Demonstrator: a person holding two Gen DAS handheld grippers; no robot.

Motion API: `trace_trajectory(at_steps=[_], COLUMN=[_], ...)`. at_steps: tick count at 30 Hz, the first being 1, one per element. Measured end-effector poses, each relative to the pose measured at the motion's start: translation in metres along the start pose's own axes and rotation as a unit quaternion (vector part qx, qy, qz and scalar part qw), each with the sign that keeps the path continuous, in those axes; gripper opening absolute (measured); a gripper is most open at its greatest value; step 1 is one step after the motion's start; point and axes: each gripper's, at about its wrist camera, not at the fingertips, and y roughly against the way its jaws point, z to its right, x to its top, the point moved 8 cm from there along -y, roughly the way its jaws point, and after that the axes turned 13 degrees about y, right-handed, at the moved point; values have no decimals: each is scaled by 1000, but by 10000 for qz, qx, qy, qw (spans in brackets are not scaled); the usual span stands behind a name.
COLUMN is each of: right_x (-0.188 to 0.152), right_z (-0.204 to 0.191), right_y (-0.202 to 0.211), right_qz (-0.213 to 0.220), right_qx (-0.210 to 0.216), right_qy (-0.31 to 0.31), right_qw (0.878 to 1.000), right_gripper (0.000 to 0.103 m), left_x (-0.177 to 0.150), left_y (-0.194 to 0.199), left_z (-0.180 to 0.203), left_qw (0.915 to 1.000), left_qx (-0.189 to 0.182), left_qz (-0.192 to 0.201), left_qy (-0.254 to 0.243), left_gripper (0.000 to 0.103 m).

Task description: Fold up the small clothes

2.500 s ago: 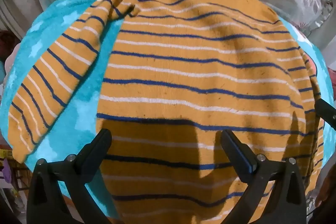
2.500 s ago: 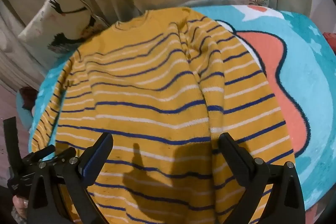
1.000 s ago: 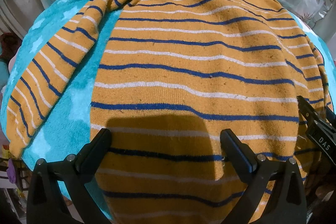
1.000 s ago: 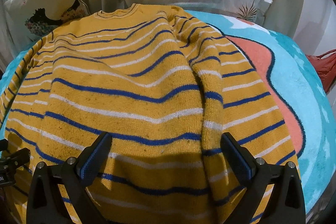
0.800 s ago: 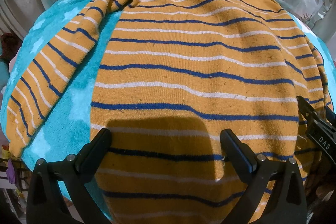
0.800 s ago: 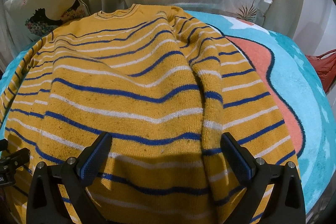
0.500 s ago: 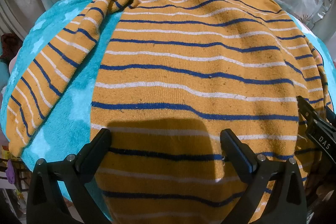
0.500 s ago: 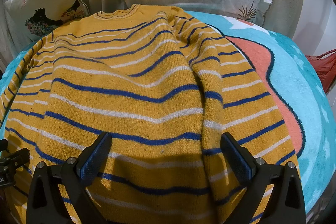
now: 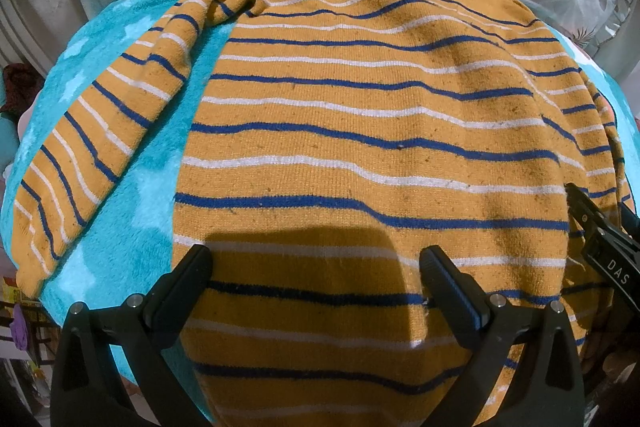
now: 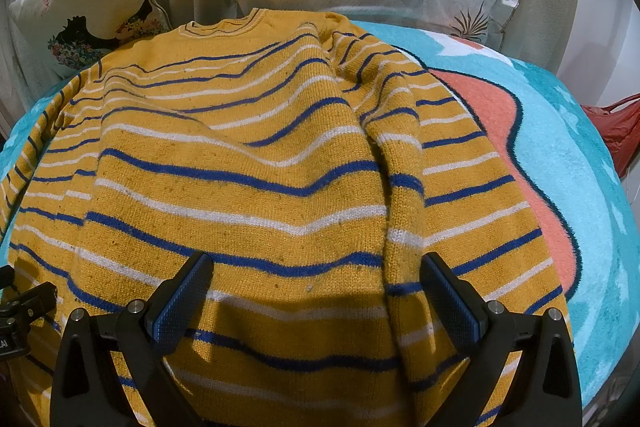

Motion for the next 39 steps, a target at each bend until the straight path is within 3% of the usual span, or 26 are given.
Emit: trace_trajectory(at_steps=[24, 39], right_x=[0, 0], right_z=[-1, -1], right_y=[0, 1], right_qz=[3, 2], right_qx=[-6, -11], right_qy=[-1, -7], right_qw=[10000, 10000], right_gripper=[103, 103], left_x=[1, -2], left_y=[1, 2], left_z=[3, 1], left_qw=[10000, 9996], left_qx=[-2, -70], left_qz=[40, 263], left_qy=[-1, -48], left_gripper=[103, 103])
